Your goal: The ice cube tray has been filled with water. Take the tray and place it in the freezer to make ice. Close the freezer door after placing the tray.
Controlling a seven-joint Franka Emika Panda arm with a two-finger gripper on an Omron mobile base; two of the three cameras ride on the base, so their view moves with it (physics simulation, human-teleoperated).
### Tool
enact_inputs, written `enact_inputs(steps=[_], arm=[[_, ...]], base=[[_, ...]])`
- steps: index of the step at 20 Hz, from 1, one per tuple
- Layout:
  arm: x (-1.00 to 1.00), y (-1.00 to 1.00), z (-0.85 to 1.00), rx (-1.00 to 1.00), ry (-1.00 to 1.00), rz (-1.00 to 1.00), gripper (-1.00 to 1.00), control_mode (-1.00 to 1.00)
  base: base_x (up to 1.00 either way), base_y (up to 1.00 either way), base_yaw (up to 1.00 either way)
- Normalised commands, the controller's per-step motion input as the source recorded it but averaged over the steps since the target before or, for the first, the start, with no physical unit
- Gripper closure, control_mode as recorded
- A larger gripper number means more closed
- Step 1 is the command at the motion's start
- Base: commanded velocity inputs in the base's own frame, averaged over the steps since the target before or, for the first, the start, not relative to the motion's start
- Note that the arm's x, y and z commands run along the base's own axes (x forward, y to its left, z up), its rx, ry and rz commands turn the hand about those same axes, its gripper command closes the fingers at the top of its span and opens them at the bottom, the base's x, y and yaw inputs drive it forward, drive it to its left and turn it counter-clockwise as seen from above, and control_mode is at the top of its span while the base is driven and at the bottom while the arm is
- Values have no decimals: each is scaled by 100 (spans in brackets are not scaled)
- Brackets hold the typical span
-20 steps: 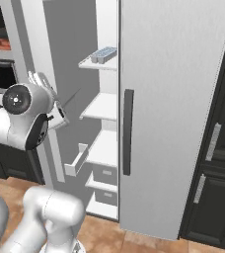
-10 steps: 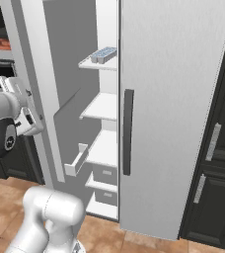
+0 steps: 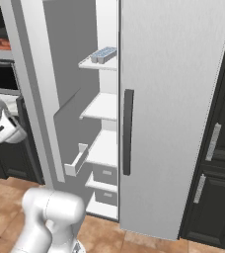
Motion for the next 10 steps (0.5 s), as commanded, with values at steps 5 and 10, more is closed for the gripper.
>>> enact_inputs(steps=[5,10], arm=[[-19,61,0,-20,28,37,-100,-100],[0,72,0,-36,35,30,-100,-100]], base=[[0,0,0],[0,0,0]])
